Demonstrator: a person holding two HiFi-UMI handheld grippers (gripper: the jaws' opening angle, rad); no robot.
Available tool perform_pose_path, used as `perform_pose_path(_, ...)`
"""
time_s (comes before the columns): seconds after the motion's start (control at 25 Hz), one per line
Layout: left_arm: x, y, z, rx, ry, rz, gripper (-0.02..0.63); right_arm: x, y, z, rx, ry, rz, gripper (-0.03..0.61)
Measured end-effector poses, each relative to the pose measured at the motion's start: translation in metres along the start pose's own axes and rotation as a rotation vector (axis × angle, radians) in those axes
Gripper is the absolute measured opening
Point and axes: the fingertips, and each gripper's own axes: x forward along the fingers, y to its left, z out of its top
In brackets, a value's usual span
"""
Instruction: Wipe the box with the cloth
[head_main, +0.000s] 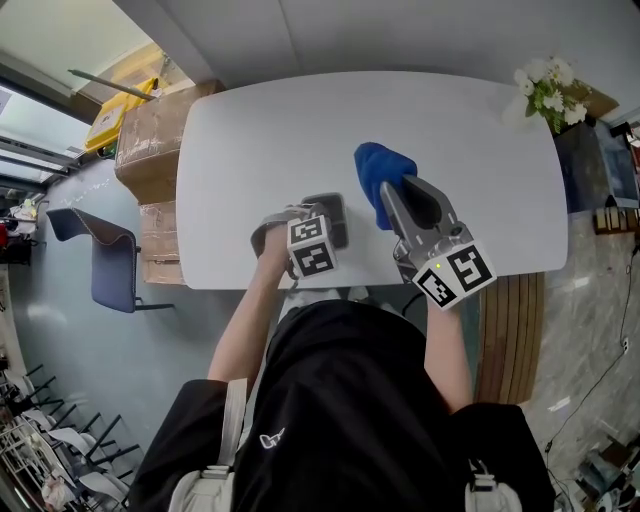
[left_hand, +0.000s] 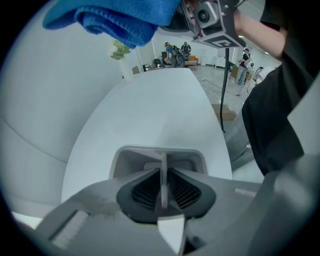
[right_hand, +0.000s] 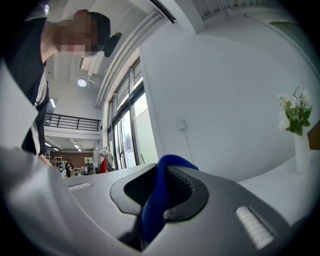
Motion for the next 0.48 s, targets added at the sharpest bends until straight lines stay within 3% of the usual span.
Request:
perform_pose_path(0.24,-0.030,0.012,0.009,-0.069,-0.086,0.092,0.057,0.001,0.008,0.001,-0.004,-0.002,0.036,0.051)
perform_pose_path(0.48,-0.090,0.046,0.028,-0.272,-0.284,0.288,0.055,0.012,0.018,0.008,-0.036,-0.008,0.067,0.051)
